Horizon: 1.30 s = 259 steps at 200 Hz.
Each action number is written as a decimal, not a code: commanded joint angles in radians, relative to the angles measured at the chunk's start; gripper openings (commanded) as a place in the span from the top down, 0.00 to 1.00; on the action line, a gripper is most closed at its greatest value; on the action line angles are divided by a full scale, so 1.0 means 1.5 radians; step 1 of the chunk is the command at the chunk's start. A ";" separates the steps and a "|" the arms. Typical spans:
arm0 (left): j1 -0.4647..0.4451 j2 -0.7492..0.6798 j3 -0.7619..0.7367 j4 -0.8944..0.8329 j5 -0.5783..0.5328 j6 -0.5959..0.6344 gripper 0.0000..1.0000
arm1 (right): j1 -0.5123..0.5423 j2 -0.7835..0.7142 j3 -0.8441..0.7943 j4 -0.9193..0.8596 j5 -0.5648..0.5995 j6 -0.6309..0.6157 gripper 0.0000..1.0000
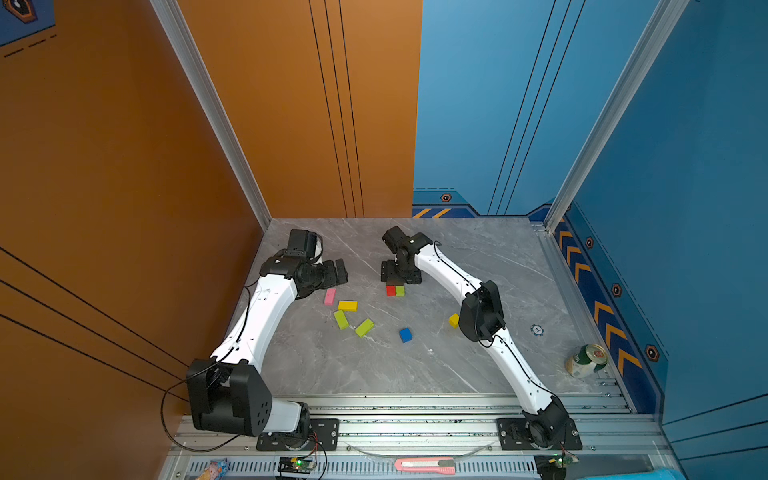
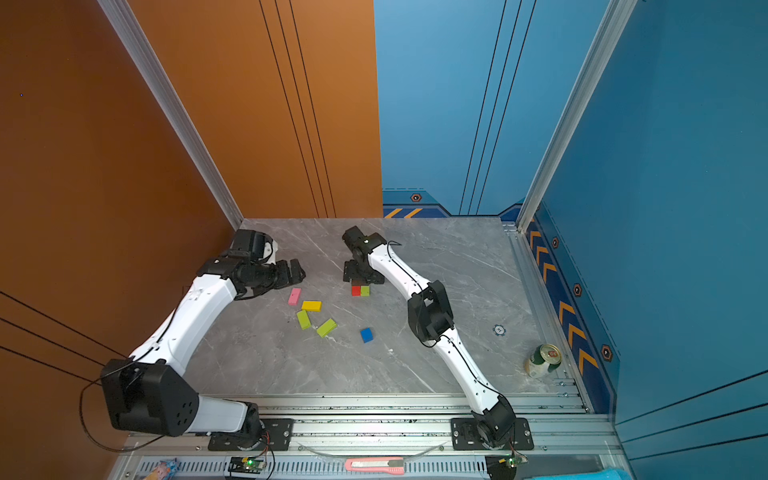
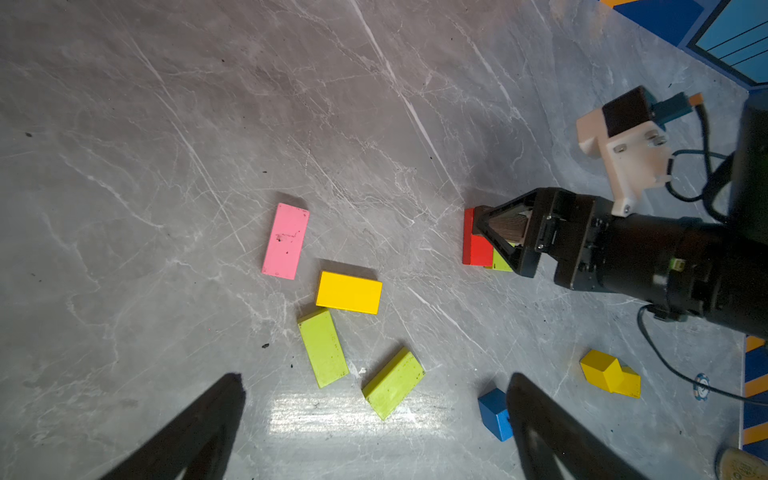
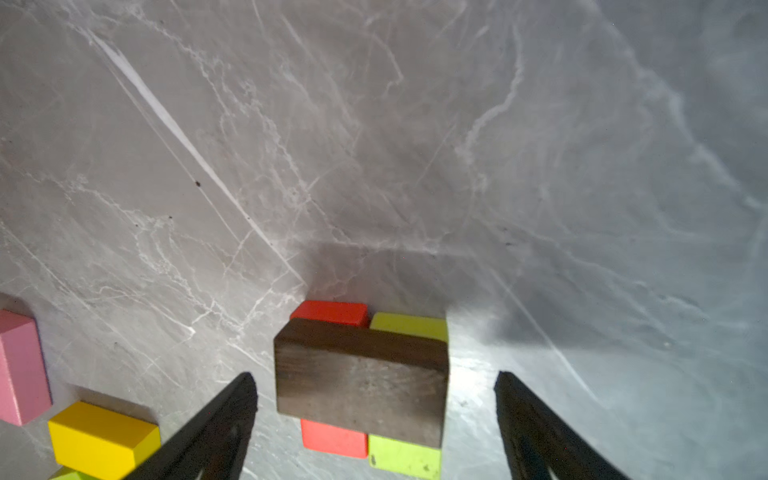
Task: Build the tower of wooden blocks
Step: 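Open the right gripper and raise it away from the brown block, then move the left gripper over the yellow block while the right gripper hovers aside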
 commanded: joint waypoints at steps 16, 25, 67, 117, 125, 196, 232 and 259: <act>0.006 0.016 -0.005 -0.006 0.007 0.002 0.00 | -0.015 -0.133 -0.041 -0.010 0.033 -0.038 0.00; 0.005 0.017 -0.006 -0.006 0.007 -0.004 0.00 | -0.018 -0.153 -0.055 -0.010 0.030 -0.041 0.00; -0.018 0.009 -0.023 -0.006 -0.004 -0.045 0.00 | -0.022 -0.248 -0.154 -0.010 0.026 -0.056 0.00; -0.088 -0.023 -0.053 -0.021 -0.048 -0.082 0.00 | -0.020 -0.372 -0.315 -0.008 0.009 -0.093 0.00; -0.102 -0.030 -0.058 -0.024 -0.058 -0.091 0.00 | -0.018 -0.409 -0.341 -0.006 0.006 -0.101 0.00; -0.232 -0.054 -0.104 -0.033 -0.154 -0.165 0.01 | -0.018 -0.642 -0.658 0.095 -0.004 -0.134 0.00; -0.231 -0.004 -0.083 -0.034 -0.154 -0.153 0.01 | -0.023 -0.682 -0.707 0.099 -0.017 -0.131 0.00; -0.225 0.061 -0.047 -0.035 -0.149 -0.109 0.00 | -0.025 -0.693 -0.736 0.125 0.004 -0.107 0.00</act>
